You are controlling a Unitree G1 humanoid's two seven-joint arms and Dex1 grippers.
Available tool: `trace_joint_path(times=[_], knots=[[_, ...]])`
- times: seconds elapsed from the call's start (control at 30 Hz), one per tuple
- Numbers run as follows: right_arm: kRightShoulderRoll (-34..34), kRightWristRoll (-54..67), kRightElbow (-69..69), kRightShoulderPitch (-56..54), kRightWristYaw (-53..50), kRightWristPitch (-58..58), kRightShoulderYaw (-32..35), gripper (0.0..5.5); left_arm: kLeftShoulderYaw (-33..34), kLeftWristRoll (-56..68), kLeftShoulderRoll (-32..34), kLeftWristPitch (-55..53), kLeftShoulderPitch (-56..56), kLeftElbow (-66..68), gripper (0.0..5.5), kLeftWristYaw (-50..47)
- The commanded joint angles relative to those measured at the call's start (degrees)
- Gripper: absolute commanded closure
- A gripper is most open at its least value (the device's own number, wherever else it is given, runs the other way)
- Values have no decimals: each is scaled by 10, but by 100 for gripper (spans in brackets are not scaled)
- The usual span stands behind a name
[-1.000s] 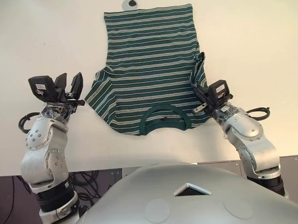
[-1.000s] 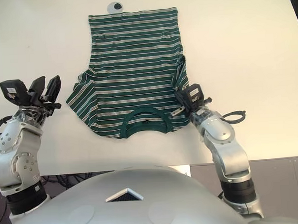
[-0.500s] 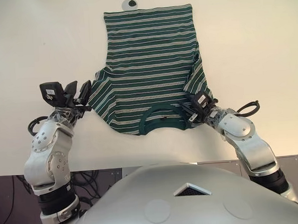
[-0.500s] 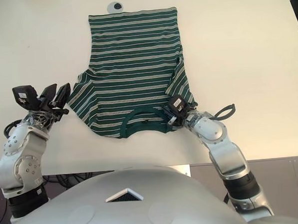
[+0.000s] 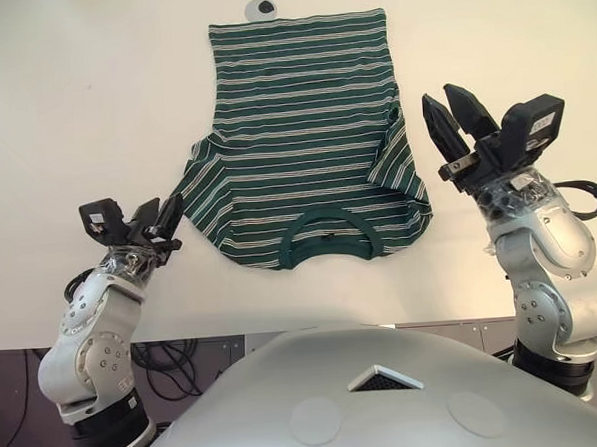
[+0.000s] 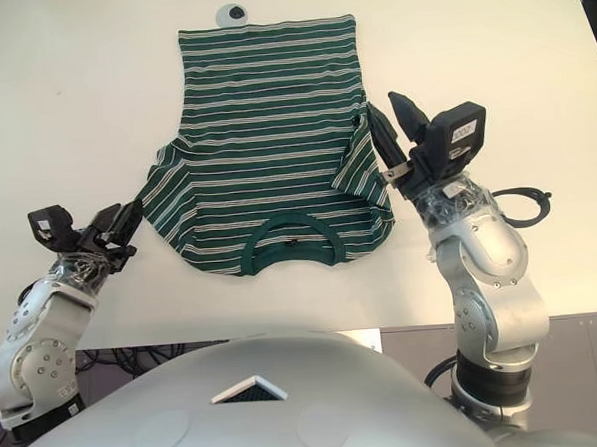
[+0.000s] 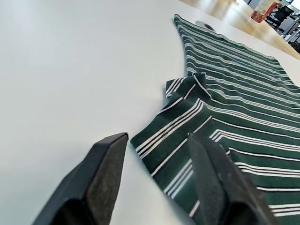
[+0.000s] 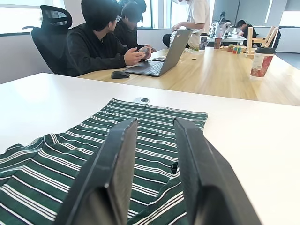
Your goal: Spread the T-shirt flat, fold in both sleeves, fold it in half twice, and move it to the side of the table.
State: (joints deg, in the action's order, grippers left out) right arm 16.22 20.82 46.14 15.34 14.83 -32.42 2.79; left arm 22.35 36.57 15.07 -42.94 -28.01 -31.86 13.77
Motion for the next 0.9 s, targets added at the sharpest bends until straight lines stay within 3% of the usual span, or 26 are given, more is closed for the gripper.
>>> trace_joint_path(times=[0.03, 0.37, 0.9], knots=[[1, 11, -7, -10, -1, -15, -1, 411, -26, -16, -6, -8, 12, 15, 317, -18], [16, 4, -31, -39, 16, -27, -8, 411, -25, -5, -45, -43, 45, 50, 317, -84], [12, -27, -45, -33, -3, -28, -26, 407, -37, -3, -22, -58, 80, 20, 548, -81]])
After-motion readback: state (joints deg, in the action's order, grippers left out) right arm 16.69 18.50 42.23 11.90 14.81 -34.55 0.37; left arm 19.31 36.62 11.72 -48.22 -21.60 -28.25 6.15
